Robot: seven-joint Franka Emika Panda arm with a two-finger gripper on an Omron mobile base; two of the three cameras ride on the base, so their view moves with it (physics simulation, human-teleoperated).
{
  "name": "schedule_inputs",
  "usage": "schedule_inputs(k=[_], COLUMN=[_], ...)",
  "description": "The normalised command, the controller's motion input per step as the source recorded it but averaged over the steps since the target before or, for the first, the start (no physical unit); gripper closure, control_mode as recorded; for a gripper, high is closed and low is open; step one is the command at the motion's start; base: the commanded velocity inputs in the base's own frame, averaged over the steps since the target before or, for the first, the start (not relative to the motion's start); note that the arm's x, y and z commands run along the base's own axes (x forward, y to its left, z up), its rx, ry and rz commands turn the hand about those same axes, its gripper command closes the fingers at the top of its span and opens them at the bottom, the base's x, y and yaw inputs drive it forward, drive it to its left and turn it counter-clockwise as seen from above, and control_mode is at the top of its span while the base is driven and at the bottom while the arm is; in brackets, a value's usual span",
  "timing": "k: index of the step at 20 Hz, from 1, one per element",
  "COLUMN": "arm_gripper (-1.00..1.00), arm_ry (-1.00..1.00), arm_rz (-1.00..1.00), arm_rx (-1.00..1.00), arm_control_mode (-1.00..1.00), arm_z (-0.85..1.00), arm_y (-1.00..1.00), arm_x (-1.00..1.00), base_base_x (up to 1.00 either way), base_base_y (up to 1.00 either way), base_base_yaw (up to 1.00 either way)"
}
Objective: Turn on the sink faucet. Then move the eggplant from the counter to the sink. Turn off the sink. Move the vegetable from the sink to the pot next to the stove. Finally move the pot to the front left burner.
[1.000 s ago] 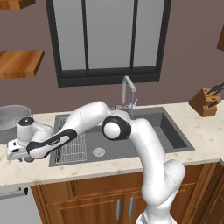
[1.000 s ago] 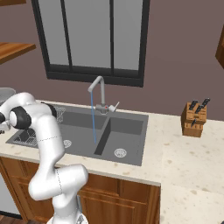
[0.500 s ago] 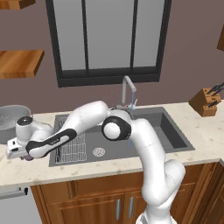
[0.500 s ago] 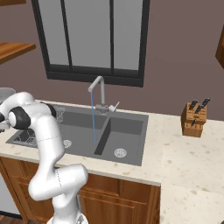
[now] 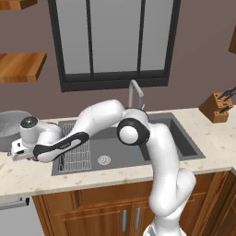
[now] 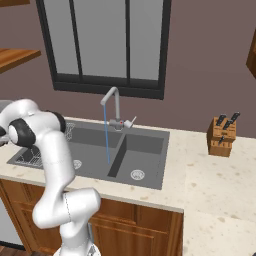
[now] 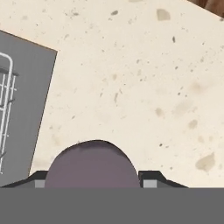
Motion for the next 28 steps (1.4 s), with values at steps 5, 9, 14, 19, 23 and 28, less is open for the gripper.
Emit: schedule_inputs(k=[5,9,14,19,23,28], arm_gripper=[1.00,1.00,1.00,1.00,1.00,1.00], arm_ry=[-0.04,0.00,0.00,0.00,-0.01,0.00], arm_rz=[-0.01,-0.02,-0.03,-0.05,-0.05,-0.08], arm_rx=[0.01,0.04,0.02,0.00,0.00,0.00], arm_control_mode=[-1.00,-1.00,-1.00,-1.00,-1.00,-1.00], arm_z=[0.36,0.24,0.10,0.08,0.00,0.00], arm_y=[-0.44,-0.53,-0.61,-0.67,-0.76,-0.82], arm_x=[0.08,0.18,0.12,0.06,0.00,0.00], base_base_x=[0.00,0.00,0.00,0.00,0.00,0.00], base_base_y=[0.00,0.00,0.00,0.00,0.00,0.00], base_base_yaw=[0.00,0.00,0.00,0.00,0.00,0.00])
